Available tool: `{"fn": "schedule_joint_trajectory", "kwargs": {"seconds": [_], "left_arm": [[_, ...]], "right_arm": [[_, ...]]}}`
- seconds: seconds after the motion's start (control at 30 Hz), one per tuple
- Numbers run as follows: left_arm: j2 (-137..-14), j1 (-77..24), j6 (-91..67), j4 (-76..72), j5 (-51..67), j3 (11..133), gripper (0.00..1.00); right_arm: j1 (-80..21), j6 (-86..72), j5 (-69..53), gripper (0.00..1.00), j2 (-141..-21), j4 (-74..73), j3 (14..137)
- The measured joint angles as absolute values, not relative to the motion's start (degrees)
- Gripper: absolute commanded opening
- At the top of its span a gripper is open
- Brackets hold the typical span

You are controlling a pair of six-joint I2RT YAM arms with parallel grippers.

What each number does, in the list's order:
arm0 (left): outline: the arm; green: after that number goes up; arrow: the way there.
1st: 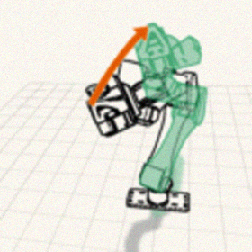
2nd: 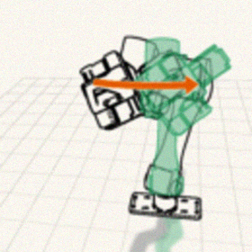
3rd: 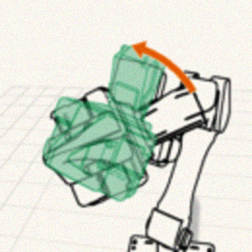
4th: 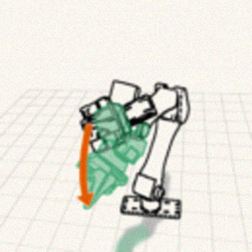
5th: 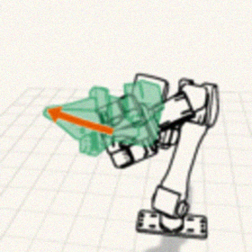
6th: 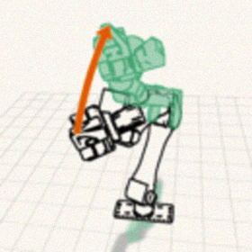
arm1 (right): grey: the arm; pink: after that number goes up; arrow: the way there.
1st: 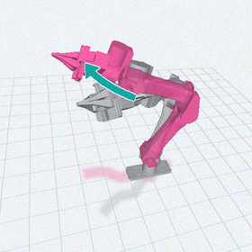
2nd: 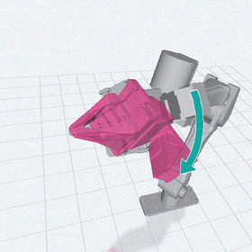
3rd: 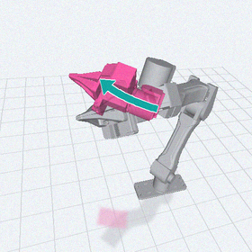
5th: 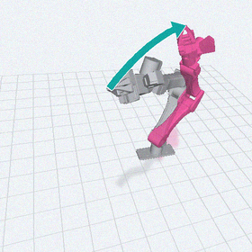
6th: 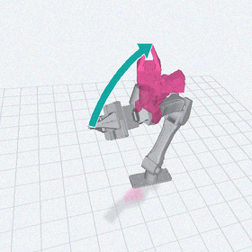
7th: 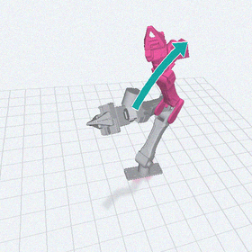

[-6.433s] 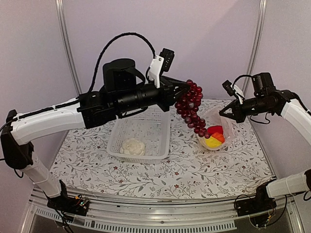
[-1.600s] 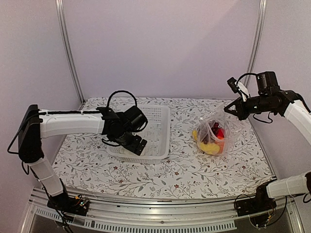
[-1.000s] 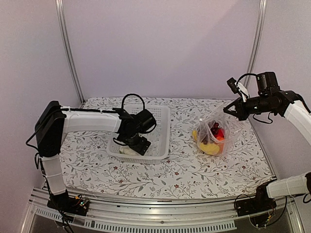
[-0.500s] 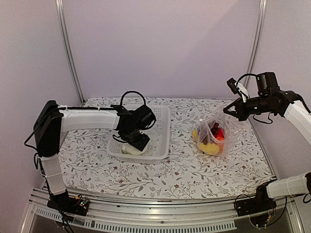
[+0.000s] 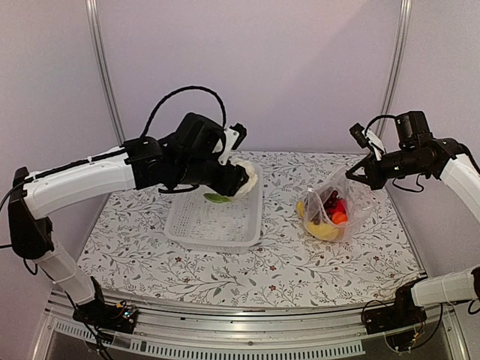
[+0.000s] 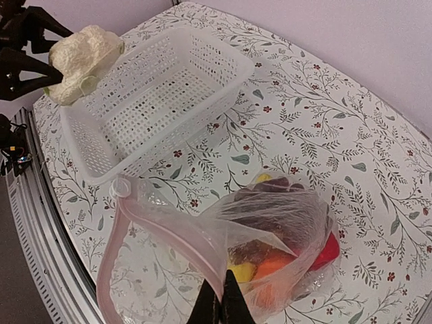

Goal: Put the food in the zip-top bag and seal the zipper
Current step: Place the fake vegetable in the zipper food storage bag.

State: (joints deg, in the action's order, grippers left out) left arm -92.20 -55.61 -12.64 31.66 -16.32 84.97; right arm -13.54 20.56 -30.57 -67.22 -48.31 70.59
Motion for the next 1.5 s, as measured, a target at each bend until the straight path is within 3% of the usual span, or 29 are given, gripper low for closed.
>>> {"fn": "schedule_joint_trajectory", "kwargs": {"seconds": [0.57,1.03,1.5], "left_arm": [[-87.50,-75.37,2.96,-4.47,-6.44,82.78,0.56],[-98.70,-75.90,6.02,-28.51,6.33,82.04,0.57],[-110.37,-74.76,8.51,-41.15,4.01,81.73,0.56]], "right_arm": [[-15.38,22.11,-33.65,0.00,-66.98,-57.01,76.73],[-15.70,21.82,-37.30,0.00,-69.52,-57.89,76.79],[-15.70,21.37,-38.26,0.00,-71.70,-60.18,80.51]]}}
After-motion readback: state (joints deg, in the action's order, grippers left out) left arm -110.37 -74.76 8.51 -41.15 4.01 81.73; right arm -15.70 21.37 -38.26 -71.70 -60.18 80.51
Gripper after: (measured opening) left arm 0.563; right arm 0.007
